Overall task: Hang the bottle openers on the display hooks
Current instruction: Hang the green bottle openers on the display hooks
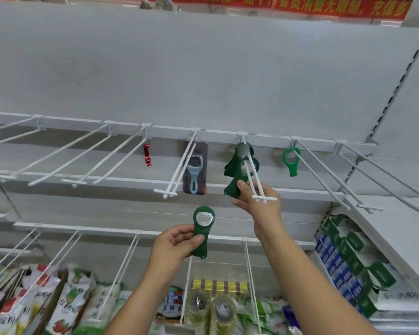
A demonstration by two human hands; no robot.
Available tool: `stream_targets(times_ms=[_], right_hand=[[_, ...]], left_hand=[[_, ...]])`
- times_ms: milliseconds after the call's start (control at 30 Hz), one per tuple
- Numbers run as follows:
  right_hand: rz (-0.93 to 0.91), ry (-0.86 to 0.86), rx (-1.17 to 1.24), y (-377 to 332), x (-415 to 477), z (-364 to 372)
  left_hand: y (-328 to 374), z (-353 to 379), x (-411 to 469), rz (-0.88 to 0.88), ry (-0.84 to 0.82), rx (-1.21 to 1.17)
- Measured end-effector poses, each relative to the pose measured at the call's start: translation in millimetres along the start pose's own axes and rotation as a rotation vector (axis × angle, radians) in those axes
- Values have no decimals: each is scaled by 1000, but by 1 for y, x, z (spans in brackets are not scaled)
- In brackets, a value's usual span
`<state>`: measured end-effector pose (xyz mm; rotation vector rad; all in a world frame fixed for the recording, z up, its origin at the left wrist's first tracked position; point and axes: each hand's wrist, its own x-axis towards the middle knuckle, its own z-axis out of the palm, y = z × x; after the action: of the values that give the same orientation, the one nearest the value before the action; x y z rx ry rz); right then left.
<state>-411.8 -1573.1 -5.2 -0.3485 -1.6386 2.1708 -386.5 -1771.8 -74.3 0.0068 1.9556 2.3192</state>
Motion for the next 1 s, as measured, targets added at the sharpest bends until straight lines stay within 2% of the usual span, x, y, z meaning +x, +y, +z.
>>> stream_targets(times_ms=[100,267,467,667,767,1000], right_hand=[[18,30,-46,-1,23,9],[75,59,12,2,45,16],[131,-3,86,6,54,24],[191,0,5,10,58,19],[248,-22,-40,24,41,6],[261,-221,-107,51,-56,-24]], left_hand=[[1,-4,3,-1,4,-8],[0,-7,7,-1,-3,2],[1,-10,12,-9,12,-7],[3,-7,12,1,-4,-12],[2,-2,10,-3,-14,-22],[-1,14,1,5,-56,4]])
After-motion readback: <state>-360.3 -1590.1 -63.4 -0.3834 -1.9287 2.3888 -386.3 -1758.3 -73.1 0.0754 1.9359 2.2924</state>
